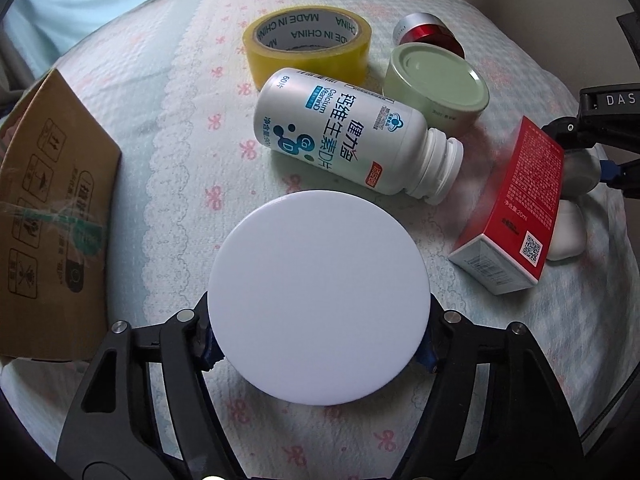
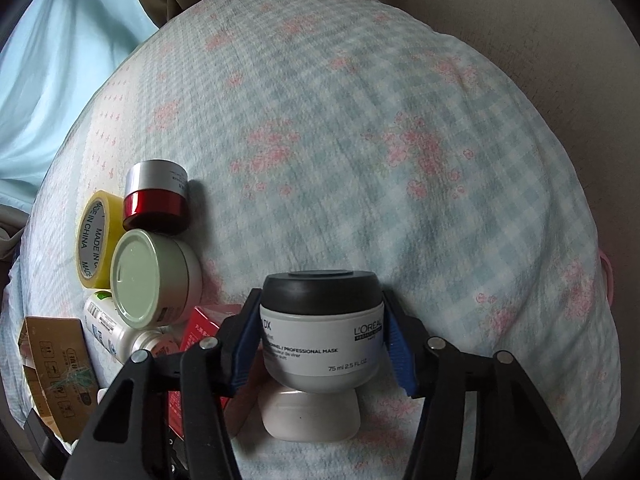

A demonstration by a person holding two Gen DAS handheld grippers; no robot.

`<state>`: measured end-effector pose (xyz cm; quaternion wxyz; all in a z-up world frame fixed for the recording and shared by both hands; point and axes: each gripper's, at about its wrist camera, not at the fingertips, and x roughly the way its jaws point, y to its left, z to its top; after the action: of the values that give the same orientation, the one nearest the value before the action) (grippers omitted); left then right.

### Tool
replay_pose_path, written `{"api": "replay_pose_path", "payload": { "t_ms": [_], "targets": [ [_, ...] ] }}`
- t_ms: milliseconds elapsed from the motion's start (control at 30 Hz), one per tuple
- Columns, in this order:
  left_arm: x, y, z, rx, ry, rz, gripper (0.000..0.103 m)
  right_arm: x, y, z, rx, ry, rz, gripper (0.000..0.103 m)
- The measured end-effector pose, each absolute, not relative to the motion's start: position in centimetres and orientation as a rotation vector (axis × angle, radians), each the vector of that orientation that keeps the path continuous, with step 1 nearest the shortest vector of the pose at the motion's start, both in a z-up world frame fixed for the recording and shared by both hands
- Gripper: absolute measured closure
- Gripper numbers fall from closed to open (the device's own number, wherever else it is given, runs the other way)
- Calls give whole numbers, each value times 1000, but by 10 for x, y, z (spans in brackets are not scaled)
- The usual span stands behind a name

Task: Organize rigid objects
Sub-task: 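Grasp the white round jar with the left tool while the right tool grasps the black-lidded jar, then carry both jars into the cardboard box and open both tools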

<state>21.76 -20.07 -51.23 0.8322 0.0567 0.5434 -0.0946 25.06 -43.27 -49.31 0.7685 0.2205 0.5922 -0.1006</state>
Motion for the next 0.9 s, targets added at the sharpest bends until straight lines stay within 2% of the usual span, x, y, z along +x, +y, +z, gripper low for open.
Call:
{"api": "replay_pose_path", "payload": {
  "t_ms": [167, 300, 567, 900],
  "targets": [
    [212, -194, -503, 117, 1146, -215, 35, 240, -438, -480, 477, 1260, -257, 51],
    [205, -187, -477, 100, 1137, -235, 35, 232, -435, -455, 464, 1229, -282, 51],
    [201, -144, -366, 40, 1054, -261, 35, 216, -397, -347, 424, 1152, -243, 51],
    [207, -23, -221, 9, 966, -314, 35, 206, -280, -197, 343, 1051, -108, 51]
  ]
}}
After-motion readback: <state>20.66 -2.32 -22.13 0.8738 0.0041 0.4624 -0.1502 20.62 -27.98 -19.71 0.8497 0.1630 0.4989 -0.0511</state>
